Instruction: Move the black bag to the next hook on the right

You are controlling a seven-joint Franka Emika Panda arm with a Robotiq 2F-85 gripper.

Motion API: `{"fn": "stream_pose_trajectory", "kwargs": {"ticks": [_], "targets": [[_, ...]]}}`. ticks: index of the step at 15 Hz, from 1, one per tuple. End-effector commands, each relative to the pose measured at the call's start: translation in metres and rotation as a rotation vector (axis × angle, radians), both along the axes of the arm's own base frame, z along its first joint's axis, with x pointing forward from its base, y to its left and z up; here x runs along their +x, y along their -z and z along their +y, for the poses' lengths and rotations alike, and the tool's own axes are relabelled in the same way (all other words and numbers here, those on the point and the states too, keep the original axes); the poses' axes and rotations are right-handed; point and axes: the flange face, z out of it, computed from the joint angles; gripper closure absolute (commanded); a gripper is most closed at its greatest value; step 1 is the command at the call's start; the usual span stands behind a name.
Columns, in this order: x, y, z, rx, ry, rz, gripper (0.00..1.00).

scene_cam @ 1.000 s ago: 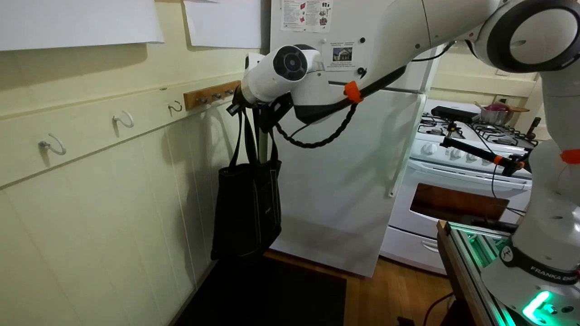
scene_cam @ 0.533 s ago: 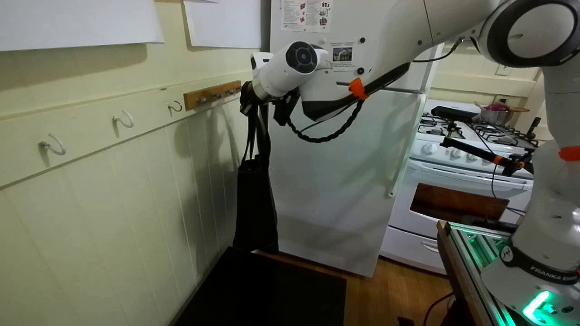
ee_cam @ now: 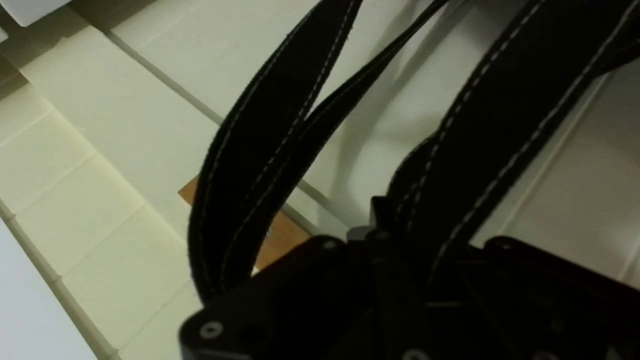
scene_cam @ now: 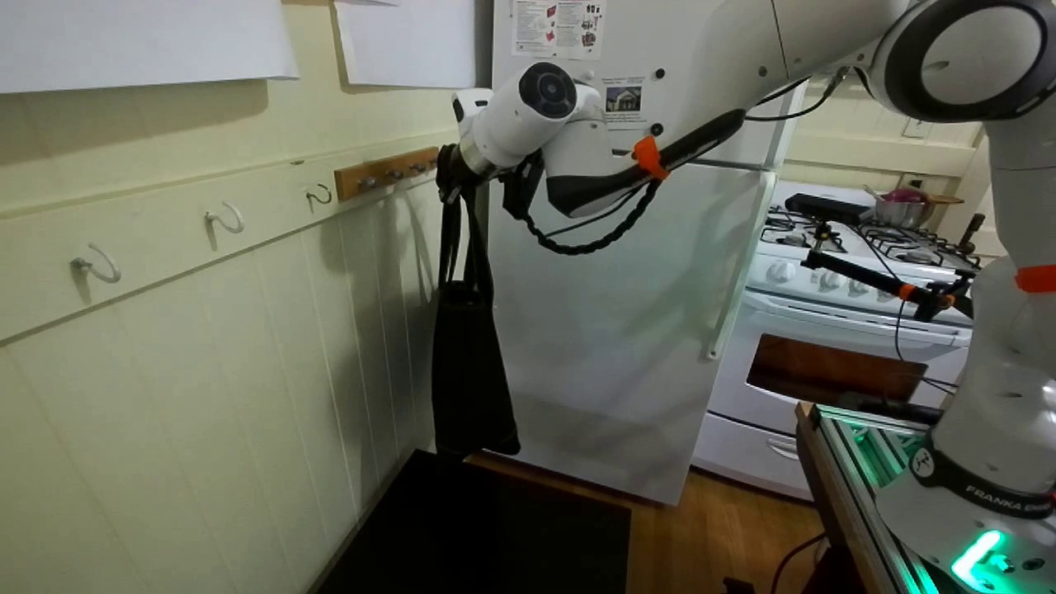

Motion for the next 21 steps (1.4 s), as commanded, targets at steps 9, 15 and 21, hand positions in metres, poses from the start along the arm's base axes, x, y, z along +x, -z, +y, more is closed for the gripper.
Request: {"fn": "stream_pose_trajectory", "kwargs": {"ticks": [9,15,21], "targets": [[0.008,-0.001,-0.022,-0.011,0.062,0.004,0.98],[0.02,-0.011,-0.03,-0.015,0.07,-0.01,0.98],[0.038,-0.016,-0.027,-0.016,0.032,0.032,0.98]]}}
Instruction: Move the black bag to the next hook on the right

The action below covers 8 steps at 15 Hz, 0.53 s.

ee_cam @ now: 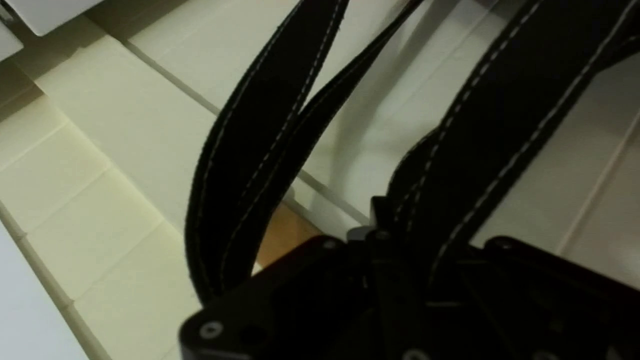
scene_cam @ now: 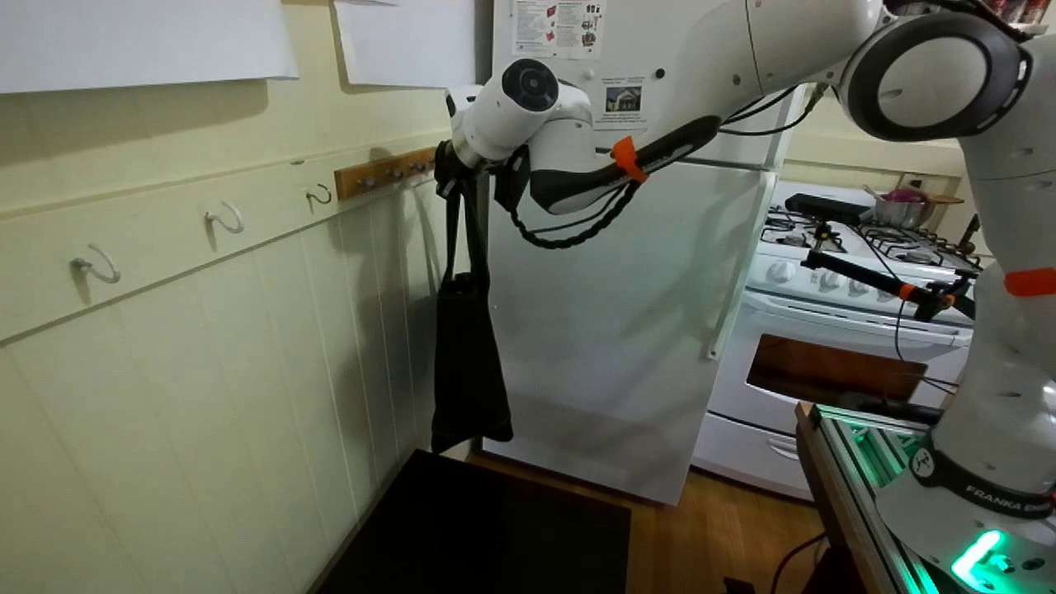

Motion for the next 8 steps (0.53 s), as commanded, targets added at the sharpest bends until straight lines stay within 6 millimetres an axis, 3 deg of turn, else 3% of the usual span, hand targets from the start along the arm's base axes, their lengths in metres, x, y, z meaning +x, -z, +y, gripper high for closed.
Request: {"fn": "stream_pose_trajectory", "kwargs": {"ticks": [1,8], "targets": [[0.017,-0.011,0.0,-0.013,-0.014,0.035,0.98],[0.035,-0.014,0.0,-0.023,-0.067,0.095,0.98]]}}
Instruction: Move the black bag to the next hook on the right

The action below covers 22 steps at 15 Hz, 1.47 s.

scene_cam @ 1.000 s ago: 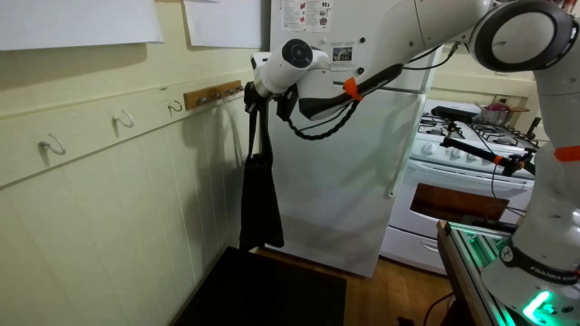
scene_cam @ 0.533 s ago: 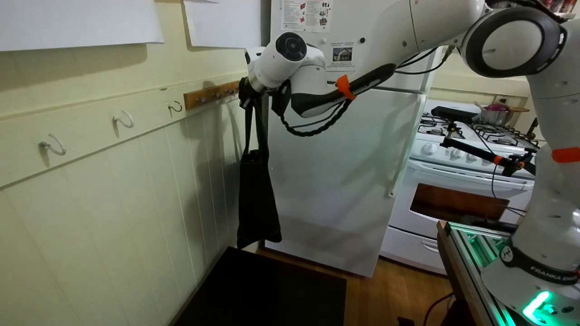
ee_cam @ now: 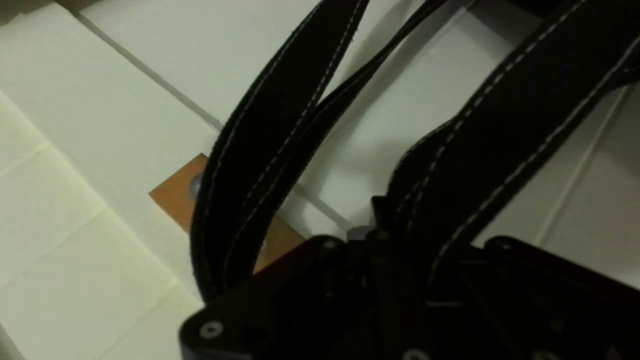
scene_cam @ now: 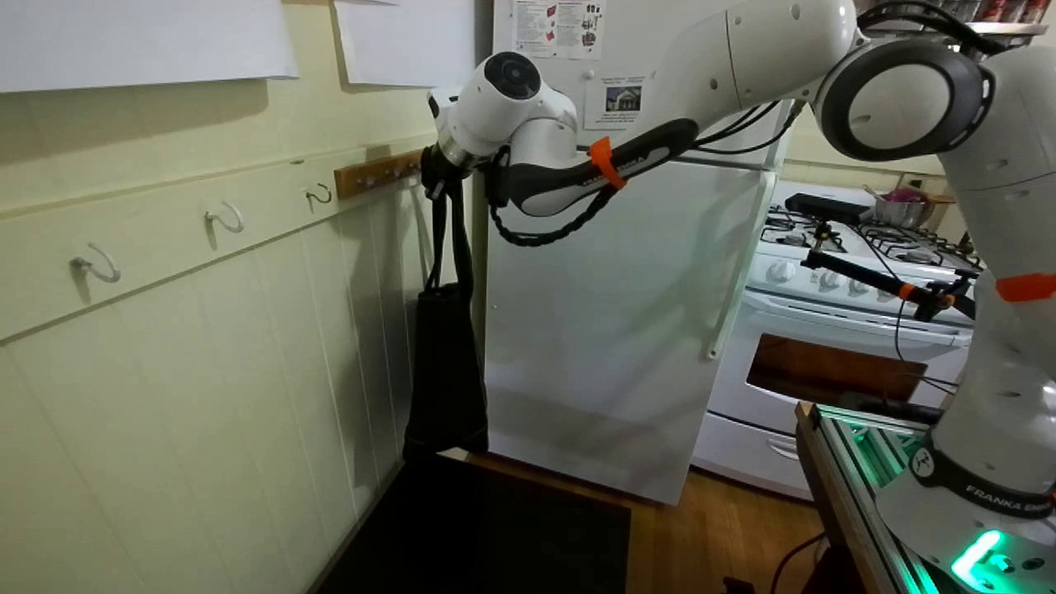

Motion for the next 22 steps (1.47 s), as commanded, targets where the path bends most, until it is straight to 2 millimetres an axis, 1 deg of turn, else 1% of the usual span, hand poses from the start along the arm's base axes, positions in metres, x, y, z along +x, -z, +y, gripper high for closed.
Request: {"fn": "stream_pose_trajectory", "kwargs": {"ticks": [1,10,15,22], "targets": [[0.014,-0.014,0.0,-0.038,-0.014,0.018,0.98],[0.036,0.0,0.003,-0.065,-0.046,0.076,0.98],[0.045,-0.002,0.003,-0.067,-0.059,0.085,0.98],[0.056,0.007,0.004,-0.061,-0.065,0.126,0.98]]}}
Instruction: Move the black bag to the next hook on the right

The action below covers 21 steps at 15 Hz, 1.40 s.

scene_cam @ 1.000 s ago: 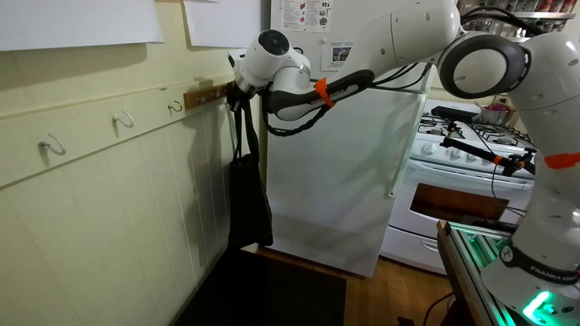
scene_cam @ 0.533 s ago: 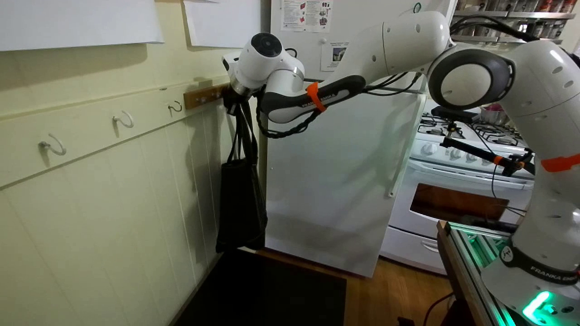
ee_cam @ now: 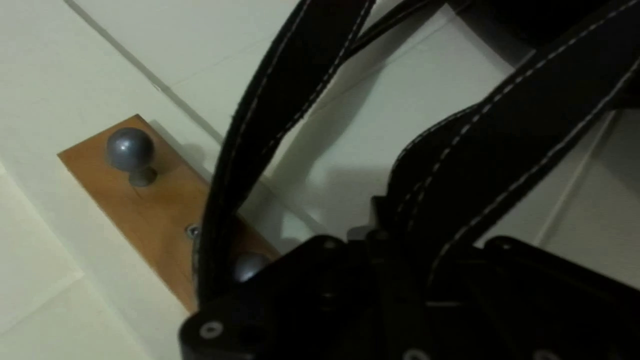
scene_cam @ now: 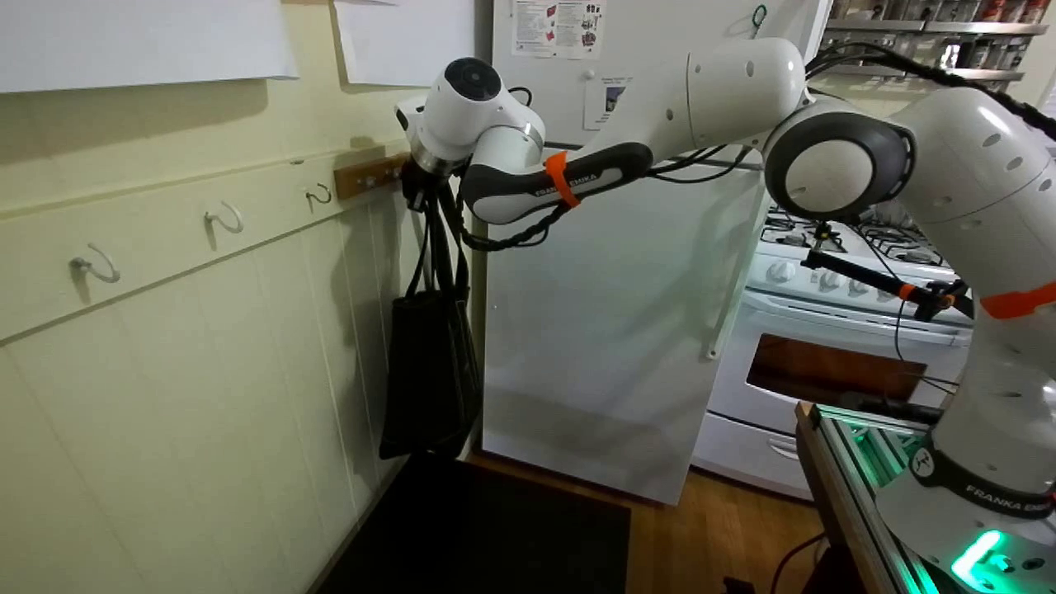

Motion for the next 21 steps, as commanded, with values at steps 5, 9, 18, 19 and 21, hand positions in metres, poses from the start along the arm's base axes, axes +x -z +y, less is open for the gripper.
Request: {"fn": "stream_pose_trajectory", "kwargs": {"ticks": [5,9,18,19,21], "targets": [[0.015,-0.003,0.003,-0.023,-0.013,0.032,0.98],[0.016,0.003,0.003,-0.025,-0.009,0.053,0.96],[0.016,0.024,0.002,0.013,0.019,0.072,0.15],[0.015,0.025,0.002,0.027,0.037,0.07,0.08],[0.015,0.027,0.004,0.049,0.054,0.063,0.0]]}}
